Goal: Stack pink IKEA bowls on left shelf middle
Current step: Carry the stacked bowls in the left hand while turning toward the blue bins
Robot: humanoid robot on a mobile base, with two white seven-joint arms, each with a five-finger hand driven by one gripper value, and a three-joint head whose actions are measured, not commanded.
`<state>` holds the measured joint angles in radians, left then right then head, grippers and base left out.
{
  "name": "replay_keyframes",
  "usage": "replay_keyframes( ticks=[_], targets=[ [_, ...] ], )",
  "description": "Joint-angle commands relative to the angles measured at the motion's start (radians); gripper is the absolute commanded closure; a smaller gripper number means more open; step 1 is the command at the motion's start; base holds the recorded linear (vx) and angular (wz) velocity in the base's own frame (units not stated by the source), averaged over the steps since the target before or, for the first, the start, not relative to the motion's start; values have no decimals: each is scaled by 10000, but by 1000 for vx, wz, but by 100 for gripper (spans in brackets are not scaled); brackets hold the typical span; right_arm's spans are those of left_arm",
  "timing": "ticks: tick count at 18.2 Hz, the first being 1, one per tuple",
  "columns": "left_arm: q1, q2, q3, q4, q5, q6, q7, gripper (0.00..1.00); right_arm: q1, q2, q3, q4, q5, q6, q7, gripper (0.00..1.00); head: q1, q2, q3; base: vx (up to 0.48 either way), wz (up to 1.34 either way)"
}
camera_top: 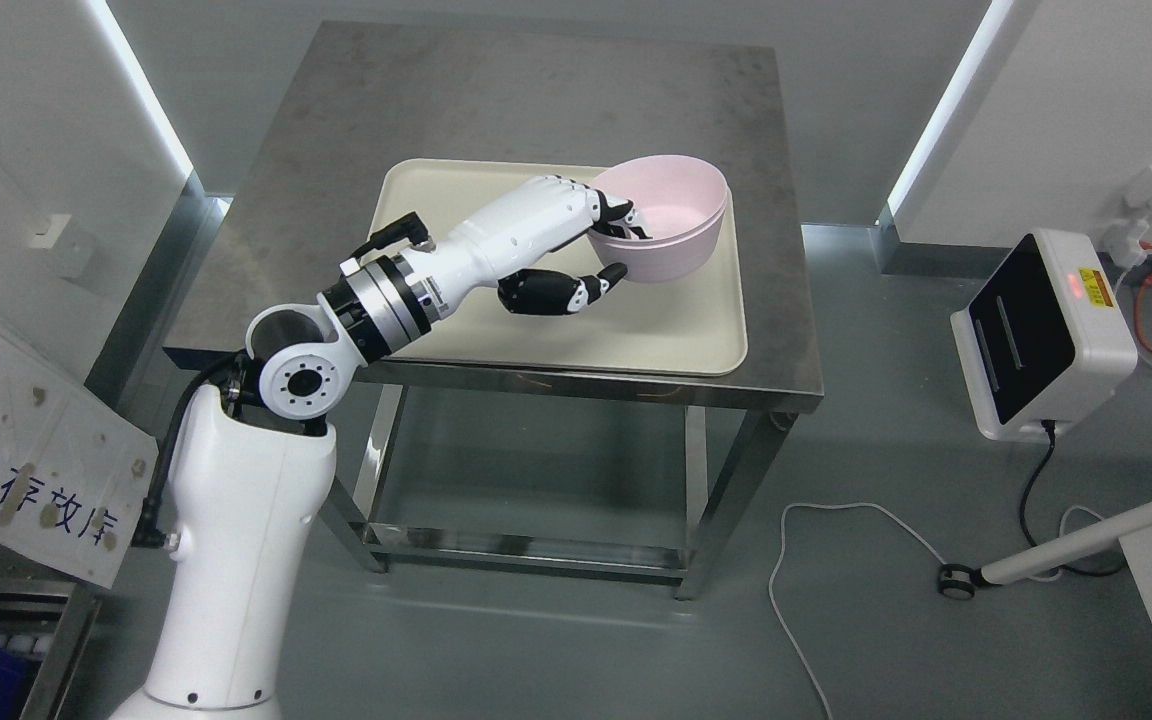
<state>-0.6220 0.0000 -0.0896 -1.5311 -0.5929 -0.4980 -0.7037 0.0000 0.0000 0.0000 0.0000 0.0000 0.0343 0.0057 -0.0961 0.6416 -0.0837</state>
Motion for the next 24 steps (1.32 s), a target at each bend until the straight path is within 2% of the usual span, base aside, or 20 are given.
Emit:
replay_keyframes(
  ticks=[1,12,19,24],
  targets=[
    [544,175,1309,-903,146,-708,-20,98,291,-175,-123,-337,0,-5,4,0,0,0,0,0,0],
    [1264,175,1755,-934,161,-2504,-66,98,291,-175,-107,-337,0,10,4,0,0,0,0,-2,5],
    [1219,175,1770,-1041,237,-2597,-66,97,291,-175,-107,-337,0,10,4,0,0,0,0,-45,2],
    [1311,175,2077,-1103,713,-2597,-66,97,291,-175,-107,-337,0,10,4,0,0,0,0,-216,2]
  ],
)
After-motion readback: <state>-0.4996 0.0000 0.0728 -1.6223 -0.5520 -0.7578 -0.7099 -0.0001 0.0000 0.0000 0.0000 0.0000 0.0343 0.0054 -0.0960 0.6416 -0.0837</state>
